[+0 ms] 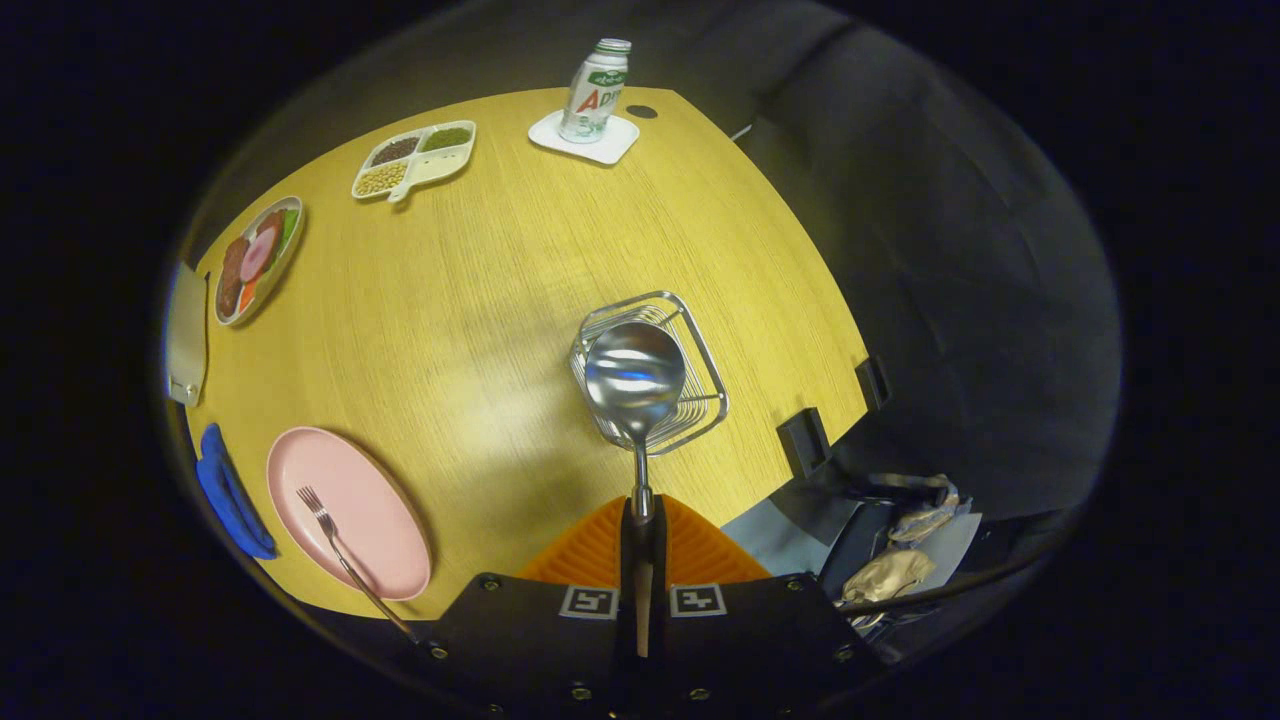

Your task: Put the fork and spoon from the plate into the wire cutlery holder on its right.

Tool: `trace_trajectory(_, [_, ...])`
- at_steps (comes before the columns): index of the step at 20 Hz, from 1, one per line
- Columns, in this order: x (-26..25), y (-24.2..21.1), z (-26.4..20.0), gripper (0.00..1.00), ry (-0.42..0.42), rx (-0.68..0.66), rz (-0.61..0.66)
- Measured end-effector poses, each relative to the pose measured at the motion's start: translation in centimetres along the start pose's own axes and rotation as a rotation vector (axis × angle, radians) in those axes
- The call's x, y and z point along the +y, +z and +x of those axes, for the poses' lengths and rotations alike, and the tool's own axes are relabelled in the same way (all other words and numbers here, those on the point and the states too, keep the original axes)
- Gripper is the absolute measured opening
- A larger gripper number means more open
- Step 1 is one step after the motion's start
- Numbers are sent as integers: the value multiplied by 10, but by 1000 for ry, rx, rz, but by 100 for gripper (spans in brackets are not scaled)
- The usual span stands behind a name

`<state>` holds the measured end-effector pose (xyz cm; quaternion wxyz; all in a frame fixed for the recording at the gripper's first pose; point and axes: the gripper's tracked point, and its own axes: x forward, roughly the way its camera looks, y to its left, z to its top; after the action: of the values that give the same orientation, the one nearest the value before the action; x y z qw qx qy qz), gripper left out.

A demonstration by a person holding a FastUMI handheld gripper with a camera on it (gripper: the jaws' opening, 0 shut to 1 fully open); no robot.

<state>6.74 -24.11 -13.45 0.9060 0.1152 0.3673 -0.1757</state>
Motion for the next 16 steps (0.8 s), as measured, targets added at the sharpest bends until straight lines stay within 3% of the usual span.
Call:
trace_trajectory(7, [-9,-1,24,5,21,73,-7])
trace_trajectory(8, [-10,1,23,10,28,71,-10])
trace_trajectory(13, [-12,18,17,11,21,23,-26])
trace_trajectory(15, [-10,22,14,15,19,8,-30])
trace_trajectory(16, [-9,22,13,27,19,-2,-29])
